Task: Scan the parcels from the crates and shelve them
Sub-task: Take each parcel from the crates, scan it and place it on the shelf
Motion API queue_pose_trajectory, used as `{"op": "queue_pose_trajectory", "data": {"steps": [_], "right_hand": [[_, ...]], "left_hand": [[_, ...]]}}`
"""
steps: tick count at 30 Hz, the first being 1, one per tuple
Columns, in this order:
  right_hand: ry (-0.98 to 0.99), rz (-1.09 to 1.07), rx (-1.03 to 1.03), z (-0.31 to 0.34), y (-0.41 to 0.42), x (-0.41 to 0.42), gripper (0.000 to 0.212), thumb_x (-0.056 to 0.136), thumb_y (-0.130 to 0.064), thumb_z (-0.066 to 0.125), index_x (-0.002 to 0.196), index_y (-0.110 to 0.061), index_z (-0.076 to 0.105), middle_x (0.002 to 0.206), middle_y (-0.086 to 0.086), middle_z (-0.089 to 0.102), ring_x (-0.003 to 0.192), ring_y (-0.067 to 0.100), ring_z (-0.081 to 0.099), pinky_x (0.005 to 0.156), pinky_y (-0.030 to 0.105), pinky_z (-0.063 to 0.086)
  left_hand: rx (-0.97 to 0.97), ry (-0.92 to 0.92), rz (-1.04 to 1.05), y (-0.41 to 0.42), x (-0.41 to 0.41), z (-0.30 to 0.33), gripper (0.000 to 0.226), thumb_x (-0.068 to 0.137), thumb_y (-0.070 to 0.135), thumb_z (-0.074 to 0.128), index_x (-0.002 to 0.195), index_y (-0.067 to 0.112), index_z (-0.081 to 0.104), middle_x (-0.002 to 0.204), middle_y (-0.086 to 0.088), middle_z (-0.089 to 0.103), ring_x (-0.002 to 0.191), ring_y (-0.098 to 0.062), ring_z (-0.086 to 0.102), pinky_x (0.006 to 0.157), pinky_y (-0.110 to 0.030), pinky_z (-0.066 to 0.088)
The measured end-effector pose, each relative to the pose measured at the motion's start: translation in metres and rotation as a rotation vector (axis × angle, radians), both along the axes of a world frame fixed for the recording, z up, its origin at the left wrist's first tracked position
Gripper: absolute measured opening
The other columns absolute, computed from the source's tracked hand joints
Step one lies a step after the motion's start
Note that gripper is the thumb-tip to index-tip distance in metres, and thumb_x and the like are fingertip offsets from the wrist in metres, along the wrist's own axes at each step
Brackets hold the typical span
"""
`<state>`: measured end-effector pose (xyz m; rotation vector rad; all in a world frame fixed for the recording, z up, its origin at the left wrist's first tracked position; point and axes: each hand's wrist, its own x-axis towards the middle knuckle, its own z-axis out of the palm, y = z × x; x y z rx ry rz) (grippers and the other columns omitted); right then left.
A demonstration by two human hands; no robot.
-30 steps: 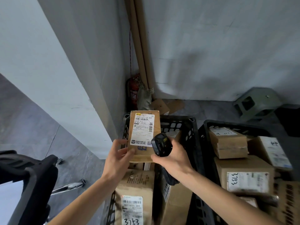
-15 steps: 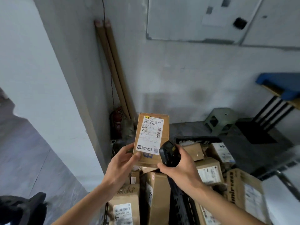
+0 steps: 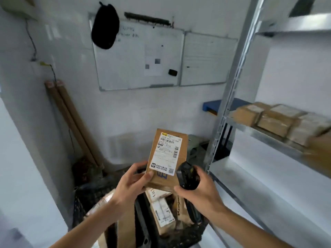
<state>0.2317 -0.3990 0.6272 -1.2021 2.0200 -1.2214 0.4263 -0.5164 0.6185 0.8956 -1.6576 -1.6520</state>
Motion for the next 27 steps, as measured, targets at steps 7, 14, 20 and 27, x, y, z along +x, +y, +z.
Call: {"op": "queue_pose_trajectory", "data": {"steps": [7,14,20,27], "right_hand": [[0.08,-0.137,-0.035,0.074,0.152,-0.043,0.055,0.073,-0.027,0.091,0.117,-0.038,0.059,0.106,-0.028,0.066,0.096,-0.025,0.054,0.067,0.001,0.044],[0.286,-0.274,0.033,0.141,0.261,-0.068,0.068,0.067,-0.047,0.093,0.123,-0.043,0.053,0.111,-0.032,0.061,0.103,-0.005,0.059,0.08,0.008,0.047],[0.548,-0.451,0.202,0.184,0.342,-0.078,0.084,0.06,-0.069,0.083,0.132,-0.046,0.048,0.12,-0.023,0.065,0.108,0.006,0.063,0.087,0.034,0.056],[0.684,-0.596,0.534,0.222,0.417,-0.076,0.067,0.071,-0.062,0.083,0.127,-0.038,0.052,0.117,-0.013,0.064,0.106,0.017,0.061,0.077,0.032,0.041]], "left_hand": [[-0.056,0.046,-0.177,0.108,-0.068,0.07,0.031,0.095,0.016,0.064,0.122,0.03,0.061,0.102,-0.003,0.079,0.092,-0.015,0.075,0.071,-0.022,0.059],[-0.083,0.049,-0.374,0.175,-0.124,0.13,0.045,0.085,0.029,0.068,0.128,0.035,0.057,0.104,-0.004,0.078,0.097,-0.019,0.075,0.098,-0.047,0.055],[-0.131,0.063,-0.487,0.214,-0.163,0.15,0.085,0.053,0.076,0.082,0.128,0.043,0.06,0.105,0.001,0.077,0.101,-0.017,0.073,0.097,-0.048,0.056],[-0.167,0.039,-0.571,0.256,-0.191,0.157,0.044,0.078,0.047,0.07,0.12,0.051,0.061,0.106,0.006,0.077,0.108,-0.016,0.068,0.102,-0.049,0.053]]}}
